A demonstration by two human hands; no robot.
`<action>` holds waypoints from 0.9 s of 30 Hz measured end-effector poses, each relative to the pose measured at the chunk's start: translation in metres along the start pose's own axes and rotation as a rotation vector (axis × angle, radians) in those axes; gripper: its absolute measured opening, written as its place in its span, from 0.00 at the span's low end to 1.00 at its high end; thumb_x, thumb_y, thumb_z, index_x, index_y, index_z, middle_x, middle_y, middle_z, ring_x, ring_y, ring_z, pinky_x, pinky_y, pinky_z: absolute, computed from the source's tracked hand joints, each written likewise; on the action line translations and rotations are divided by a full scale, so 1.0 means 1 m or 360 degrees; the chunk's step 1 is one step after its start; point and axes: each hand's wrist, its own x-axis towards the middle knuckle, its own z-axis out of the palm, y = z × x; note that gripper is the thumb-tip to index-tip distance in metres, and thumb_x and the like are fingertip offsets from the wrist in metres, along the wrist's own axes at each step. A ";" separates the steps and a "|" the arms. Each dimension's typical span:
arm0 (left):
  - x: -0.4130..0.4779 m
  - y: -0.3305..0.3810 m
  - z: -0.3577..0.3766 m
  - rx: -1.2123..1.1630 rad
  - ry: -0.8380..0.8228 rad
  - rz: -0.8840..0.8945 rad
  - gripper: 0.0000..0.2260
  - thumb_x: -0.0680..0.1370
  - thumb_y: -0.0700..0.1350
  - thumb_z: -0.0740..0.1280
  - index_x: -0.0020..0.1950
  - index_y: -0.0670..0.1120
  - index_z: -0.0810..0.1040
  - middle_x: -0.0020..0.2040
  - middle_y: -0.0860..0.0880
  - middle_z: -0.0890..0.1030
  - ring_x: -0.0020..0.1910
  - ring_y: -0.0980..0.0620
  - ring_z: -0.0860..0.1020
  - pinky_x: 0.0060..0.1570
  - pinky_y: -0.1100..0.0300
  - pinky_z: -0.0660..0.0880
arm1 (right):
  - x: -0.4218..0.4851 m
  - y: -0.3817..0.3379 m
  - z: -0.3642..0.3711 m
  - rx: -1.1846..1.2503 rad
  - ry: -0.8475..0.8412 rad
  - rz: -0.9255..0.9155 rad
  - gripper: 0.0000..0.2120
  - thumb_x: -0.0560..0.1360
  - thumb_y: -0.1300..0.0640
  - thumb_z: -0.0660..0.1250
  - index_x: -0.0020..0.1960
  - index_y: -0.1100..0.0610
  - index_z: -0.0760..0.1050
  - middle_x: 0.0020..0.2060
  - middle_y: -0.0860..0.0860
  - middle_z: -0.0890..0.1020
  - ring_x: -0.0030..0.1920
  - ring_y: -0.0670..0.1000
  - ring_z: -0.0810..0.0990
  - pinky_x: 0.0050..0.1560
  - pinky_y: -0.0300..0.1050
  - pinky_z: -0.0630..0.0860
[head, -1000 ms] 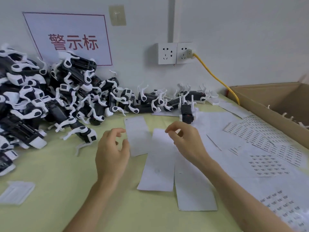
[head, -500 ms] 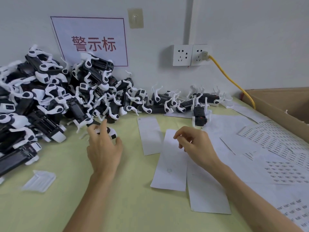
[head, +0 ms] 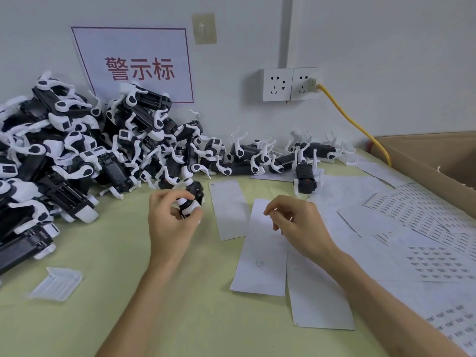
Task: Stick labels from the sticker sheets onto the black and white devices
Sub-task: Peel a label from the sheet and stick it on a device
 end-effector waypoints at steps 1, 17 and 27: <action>0.000 0.004 0.001 -0.0171 -0.0043 -0.0083 0.11 0.71 0.36 0.74 0.44 0.52 0.82 0.54 0.49 0.74 0.38 0.40 0.82 0.38 0.59 0.80 | 0.000 0.000 0.000 0.0003 -0.0001 -0.0003 0.15 0.76 0.63 0.65 0.42 0.44 0.80 0.30 0.45 0.81 0.33 0.47 0.79 0.35 0.43 0.75; -0.012 0.019 0.008 -0.1122 -0.0795 -0.0787 0.09 0.77 0.47 0.65 0.56 0.47 0.79 0.57 0.41 0.85 0.47 0.45 0.82 0.33 0.58 0.76 | -0.006 -0.004 0.002 -0.0132 -0.0405 -0.0278 0.21 0.73 0.45 0.74 0.63 0.46 0.74 0.52 0.39 0.77 0.53 0.42 0.77 0.52 0.34 0.71; -0.010 0.012 0.019 -0.0731 -0.0606 -0.0831 0.23 0.87 0.55 0.52 0.54 0.41 0.80 0.42 0.41 0.82 0.34 0.44 0.80 0.41 0.52 0.79 | -0.002 -0.005 -0.002 0.0130 0.0217 -0.0019 0.17 0.71 0.38 0.68 0.53 0.47 0.74 0.40 0.43 0.81 0.42 0.45 0.80 0.39 0.35 0.73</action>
